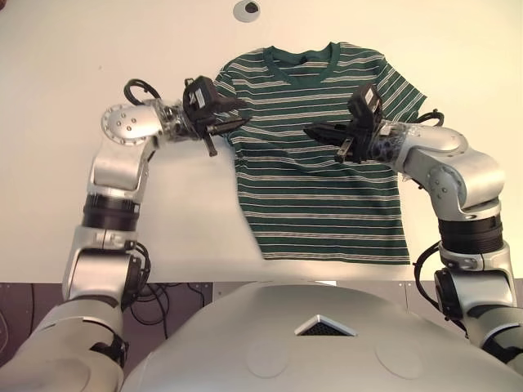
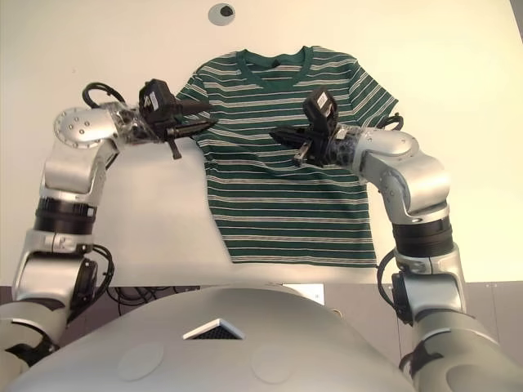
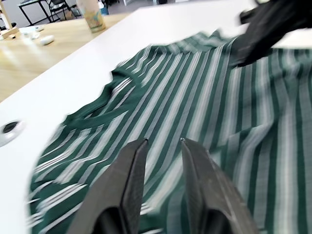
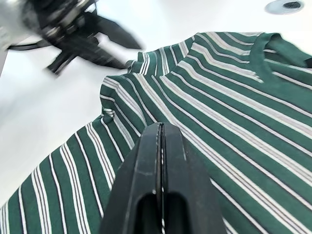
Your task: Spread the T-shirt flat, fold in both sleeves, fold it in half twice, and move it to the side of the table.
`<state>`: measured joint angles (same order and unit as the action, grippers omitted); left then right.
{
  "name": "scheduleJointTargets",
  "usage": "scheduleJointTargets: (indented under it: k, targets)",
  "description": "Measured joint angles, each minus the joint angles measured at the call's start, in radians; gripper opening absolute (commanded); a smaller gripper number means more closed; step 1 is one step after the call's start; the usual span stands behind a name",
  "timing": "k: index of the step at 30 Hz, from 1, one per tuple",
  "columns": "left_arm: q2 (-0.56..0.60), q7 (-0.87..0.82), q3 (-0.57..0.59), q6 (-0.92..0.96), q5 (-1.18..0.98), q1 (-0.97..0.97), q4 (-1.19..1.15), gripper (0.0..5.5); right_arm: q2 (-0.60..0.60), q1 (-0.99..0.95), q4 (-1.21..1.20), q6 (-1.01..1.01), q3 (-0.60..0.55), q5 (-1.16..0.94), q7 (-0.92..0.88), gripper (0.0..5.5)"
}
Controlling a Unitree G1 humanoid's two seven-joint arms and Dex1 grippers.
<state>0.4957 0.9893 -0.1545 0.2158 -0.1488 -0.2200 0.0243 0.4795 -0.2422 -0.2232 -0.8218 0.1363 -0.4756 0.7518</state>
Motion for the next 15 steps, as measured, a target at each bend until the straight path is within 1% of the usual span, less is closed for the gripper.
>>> scheduleJointTargets:
  k: [2,6,10,15]
  targets:
    - [0.012,-0.033,-0.038,0.100,-0.010,0.142,0.197,1.20,0.001,-0.012,0.000,-0.021,-0.030,-0.014,-0.021,0.00]
    - [0.030,-0.076,-0.082,0.176,-0.008,0.285,0.316,1.20,0.000,-0.020,-0.001,-0.036,-0.039,-0.034,-0.037,0.00]
    - [0.060,-0.098,-0.120,0.173,0.024,0.352,0.325,1.20,-0.001,-0.021,-0.001,-0.038,-0.040,-0.036,-0.053,0.00]
    - [0.098,-0.103,-0.138,0.138,0.032,0.426,0.323,1.20,-0.002,-0.032,-0.001,-0.041,-0.055,-0.041,-0.060,0.00]
